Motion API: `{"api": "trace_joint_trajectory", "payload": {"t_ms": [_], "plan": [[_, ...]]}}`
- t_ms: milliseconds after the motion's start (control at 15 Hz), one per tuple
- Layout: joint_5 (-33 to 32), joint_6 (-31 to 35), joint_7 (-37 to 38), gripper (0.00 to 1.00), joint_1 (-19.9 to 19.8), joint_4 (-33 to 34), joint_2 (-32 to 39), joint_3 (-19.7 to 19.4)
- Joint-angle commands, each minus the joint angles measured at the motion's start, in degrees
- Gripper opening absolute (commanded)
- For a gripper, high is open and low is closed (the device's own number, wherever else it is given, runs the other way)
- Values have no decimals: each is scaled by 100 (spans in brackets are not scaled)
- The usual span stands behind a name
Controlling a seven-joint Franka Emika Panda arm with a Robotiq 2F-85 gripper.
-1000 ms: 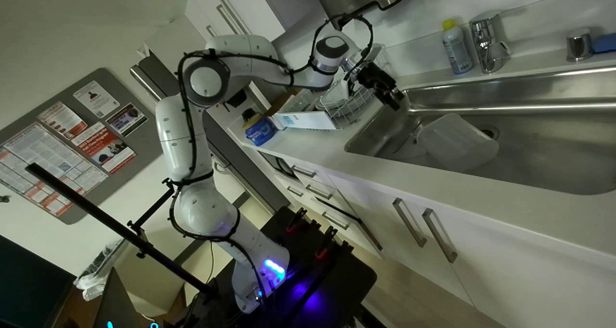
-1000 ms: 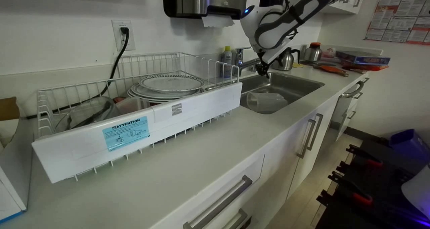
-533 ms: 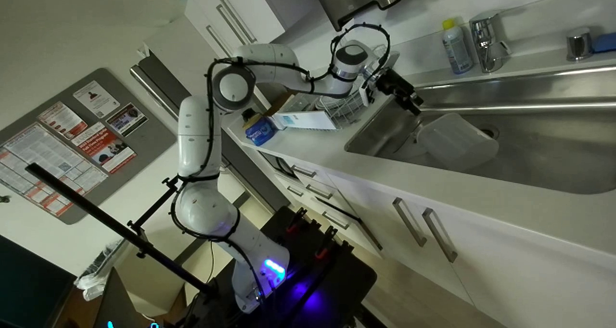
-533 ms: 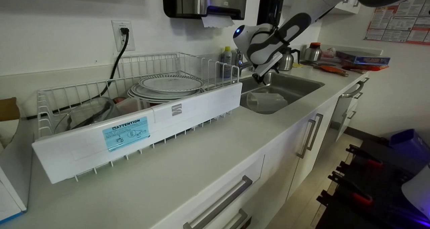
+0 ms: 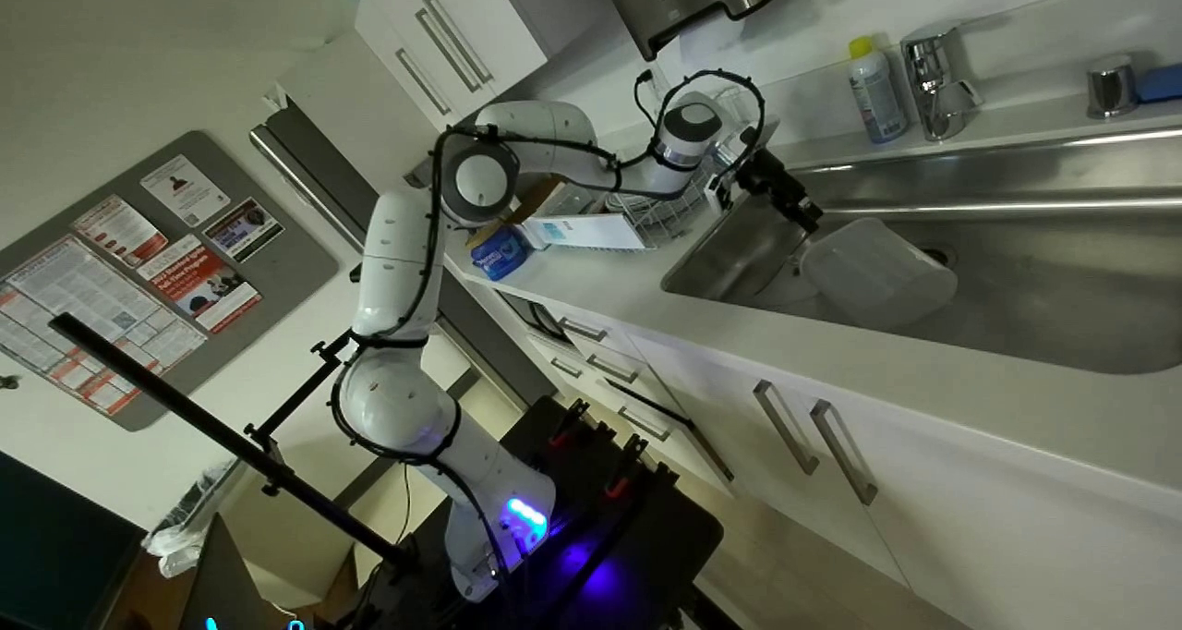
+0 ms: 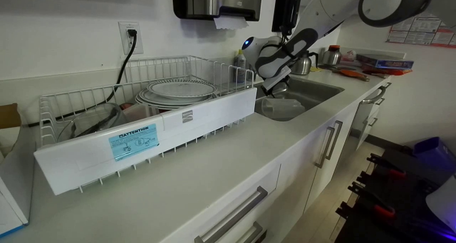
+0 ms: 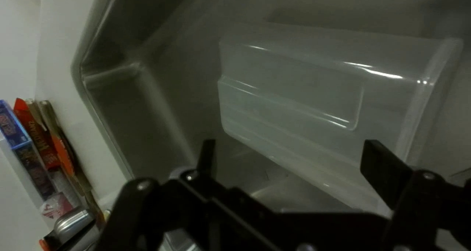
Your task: Move the clear jar from the sink to the drying rack
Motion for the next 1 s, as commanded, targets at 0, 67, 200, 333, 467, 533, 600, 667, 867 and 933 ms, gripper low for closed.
{"api": "trace_joint_trajectory", "payload": {"t_ms": [0,67,200,333,467,533,600,667,867,933], "plan": [[460,201,165,100,-6,266,139,-18],[610,229,167,100,-10,315,160,-21],[875,275,120,100,1,388,203,-62],[1073,277,83,100,15,466,261,-112],[1241,212,37,100,-9,577,368,-128],[1297,201,23,100,-16,623,438,-146],[1346,198,14,100,-22,659,496,-161],[1402,198,-2,100,-37,702,568,-167],[1542,204,-33,100,-76,839,749,-175],[1538,96,-84,100,-46,826,728,-197]]}}
